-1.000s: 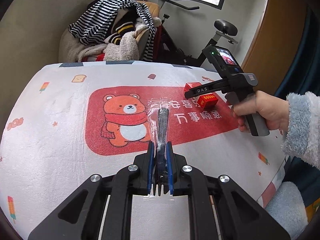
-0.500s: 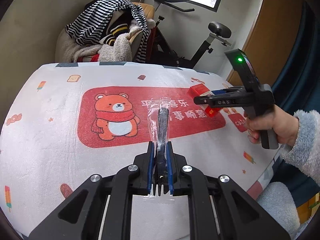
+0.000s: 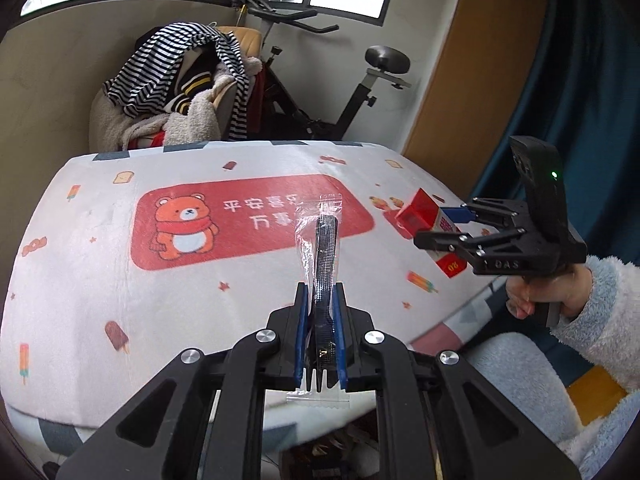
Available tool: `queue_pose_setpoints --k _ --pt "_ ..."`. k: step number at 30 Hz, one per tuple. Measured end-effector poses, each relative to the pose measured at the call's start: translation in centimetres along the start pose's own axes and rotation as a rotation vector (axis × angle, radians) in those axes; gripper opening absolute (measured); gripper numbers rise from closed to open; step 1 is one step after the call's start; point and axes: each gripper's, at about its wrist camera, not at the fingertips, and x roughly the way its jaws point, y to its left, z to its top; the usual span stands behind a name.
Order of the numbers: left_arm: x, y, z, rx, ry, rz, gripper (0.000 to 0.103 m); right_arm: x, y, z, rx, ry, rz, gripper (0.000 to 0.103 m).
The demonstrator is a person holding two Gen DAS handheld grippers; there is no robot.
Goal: Collect trash
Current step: 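Carry the box and spoon over the bin and open the right gripper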
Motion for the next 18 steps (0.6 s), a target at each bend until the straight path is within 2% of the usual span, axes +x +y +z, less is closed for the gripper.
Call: queue_pose_setpoints --k 8,13,14,18 --pt "-2.9 -3.7 -3.6 0.008 0.006 -0.023 0.012 -5.2 4.5 -7.4 -0.046 -0.035 0.099 0.057" --pt "-4.1 -4.9 -5.3 0.016 0.001 -0.020 0.012 -5.7 6.2 -10.0 -0.046 -0.029 0.150 0.057" --pt "-4.3 -5.0 -5.6 0.015 0.004 -0.019 0.012 -5.5 6.6 -10.7 -0.043 -0.018 0.184 0.057" --pt "-4.8 -5.2 -6.5 0.012 0.013 -0.012 0.012 -4.8 8.2 -12.1 -0.066 0.026 0.217 0.057"
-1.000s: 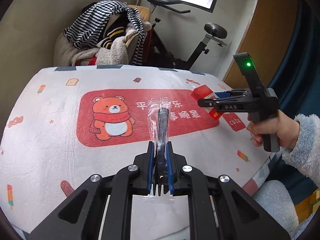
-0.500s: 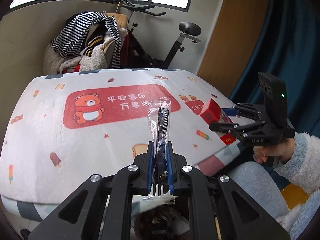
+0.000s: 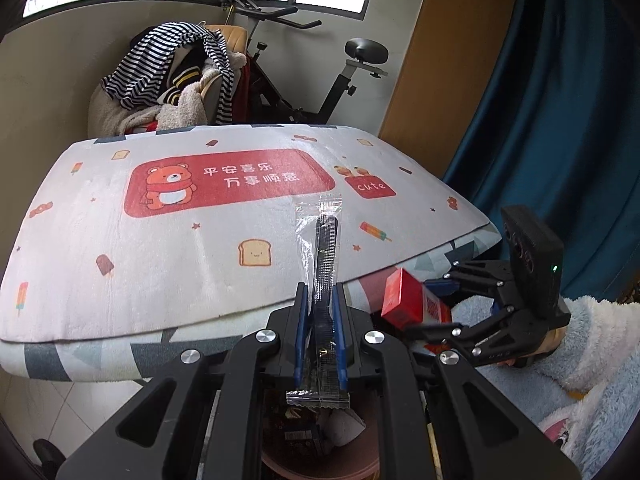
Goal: Collect trash
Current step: 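Carry the box and spoon over the bin and open the right gripper, then open the left gripper to drop the spoon packet into the bin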
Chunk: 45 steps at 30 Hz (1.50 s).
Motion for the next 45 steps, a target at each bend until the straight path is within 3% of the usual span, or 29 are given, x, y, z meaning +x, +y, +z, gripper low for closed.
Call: queue_pose_setpoints --k 9,15,17,21,25,30,38,40,42,44,45 --pt "0.1 0.5 -1.5 -0.023 0.015 -0.004 0.012 0.9 1.4 -0.1 -0.002 0.037 0.007 0.057" --pt "0.2 0.6 -1.6 -0.022 0.011 -0.006 0.012 1.6 1.7 0.1 0.001 0.051 -0.046 0.058" --pt "0.3 0.6 -1.8 -0.020 0.012 -0.010 0.012 1.1 1.7 0.2 0.017 0.010 -0.074 0.080" --pt "0.5 0.5 -2.4 -0.011 0.025 -0.019 0.012 0.0 1.2 0.0 0.070 -0.036 -0.123 0.089" --pt "1.5 0.2 -3.2 0.005 0.062 -0.039 0.012 -1.5 0.0 -0.7 0.179 -0.107 -0.186 0.093" --pt "3.7 -0.4 -4.7 0.031 0.145 -0.060 0.012 -2.7 -0.9 -1.3 0.258 -0.132 -0.211 0.094" --pt "7.0 -1.1 -7.1 0.057 0.247 -0.090 0.013 -4.1 -1.7 -2.1 0.258 -0.125 -0.216 0.095" --pt "7.3 -1.4 -7.5 0.064 0.254 -0.104 0.020 -4.7 -2.0 -2.6 0.259 -0.121 -0.213 0.095" --pt "7.5 -1.5 -7.6 0.060 0.250 -0.103 0.064 -4.6 -3.0 -3.0 0.263 -0.119 -0.213 0.095" --pt "7.4 -1.3 -7.5 0.044 0.232 -0.095 0.078 -4.1 -3.0 -2.5 0.265 -0.116 -0.216 0.095" --pt "7.4 -1.2 -7.5 0.031 0.229 -0.093 0.078 -4.2 -3.1 -2.6 0.266 -0.113 -0.217 0.095"
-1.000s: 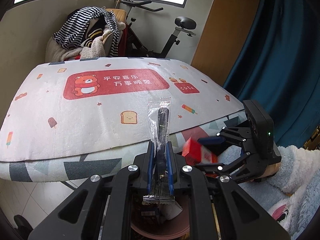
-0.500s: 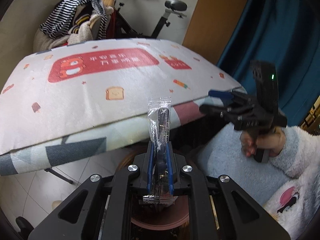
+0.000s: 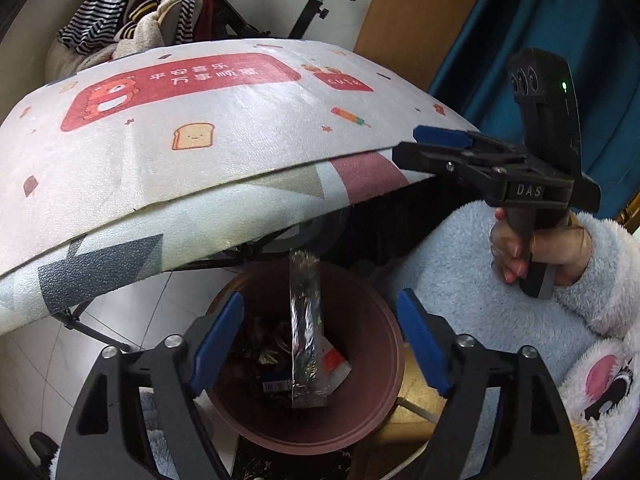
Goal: Collect trash
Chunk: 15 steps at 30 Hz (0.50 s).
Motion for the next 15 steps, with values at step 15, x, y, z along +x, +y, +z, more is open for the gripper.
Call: queue_pose_setpoints --k 15 --pt "-5.1 3.3 3.2 -0.072 -0.167 0.278 0.097 1.8 1.8 2.2 -0.015 0.052 -0.114 0.097"
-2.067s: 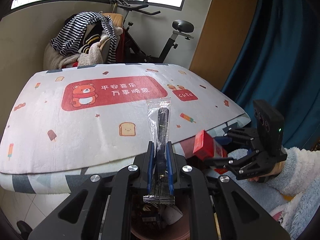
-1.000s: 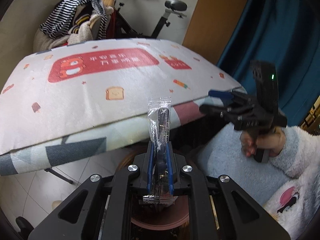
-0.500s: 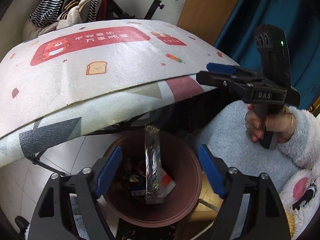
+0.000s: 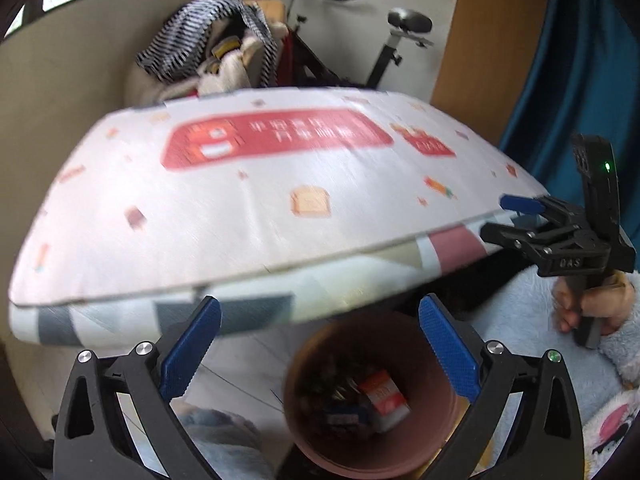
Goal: Collect trash
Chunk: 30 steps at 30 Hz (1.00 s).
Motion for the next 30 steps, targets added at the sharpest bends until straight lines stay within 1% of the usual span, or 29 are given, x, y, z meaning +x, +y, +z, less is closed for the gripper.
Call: queue_pose_setpoints --k 1,2,3,4,5,7,8,10,11,14,15,17,20,23,30 --pt "-0.5 0.4 0.7 -0.007 -0.019 0.010 0.097 -0.1 0.1 0.3 -0.002 0.000 -0.005 0.097" --pt "-1.1 0.8 1.3 -0.013 -0.037 0.016 0.097 -1.0 0.5 1.5 -0.009 -0.016 -0.017 0.097" --pt "-1.5 1.0 1.8 -0.018 -0.053 0.022 0.097 -1.1 0.5 1.7 -0.010 -0.020 -0.019 0.097" --pt "-2.1 1.3 2.6 -0.022 -0.075 0.027 0.097 -1.8 0.8 2.8 -0.019 -0.036 -0.030 0.097" --pt "-2.6 1.5 3.3 -0.023 -0.098 0.034 0.097 -1.9 0.9 2.9 -0.021 -0.039 -0.031 0.097" --pt "-3.6 1.8 4.6 -0.016 -0.135 0.054 0.097 -3.1 1.5 4.9 -0.040 -0.063 -0.052 0.097" --pt "-4.1 1.9 5.2 -0.011 -0.152 0.067 0.097 -3.2 1.5 5.0 -0.041 -0.065 -0.054 0.097" --pt "-4.9 1.7 6.4 -0.001 -0.179 0.086 0.097 -4.4 2.0 6.8 -0.056 -0.089 -0.078 0.097" --pt "-5.4 1.6 7.0 0.004 -0.194 0.101 0.097 -4.6 1.9 6.8 -0.056 -0.092 -0.080 0.097" --pt "-6.7 1.0 8.7 0.039 -0.232 0.213 0.097 -6.5 2.2 8.9 -0.060 -0.130 -0.092 0.097" --pt "-7.3 0.6 9.1 0.061 -0.248 0.233 0.097 -7.0 1.6 9.5 -0.059 -0.136 -0.092 0.097" --pt "-8.3 -0.1 9.8 0.082 -0.279 0.249 0.097 -7.8 1.4 10.2 -0.057 -0.149 -0.093 0.097" --pt "-9.7 -0.8 10.6 0.097 -0.306 0.260 0.097 -9.7 1.2 11.5 -0.047 -0.186 -0.090 0.097" --pt "-10.7 -1.5 11.1 0.103 -0.319 0.255 0.097 -10.4 1.0 12.2 -0.040 -0.197 -0.084 0.097" --pt "-12.0 -1.9 11.8 0.071 -0.317 0.208 0.097 -12.8 1.0 13.4 -0.035 -0.226 -0.082 0.097"
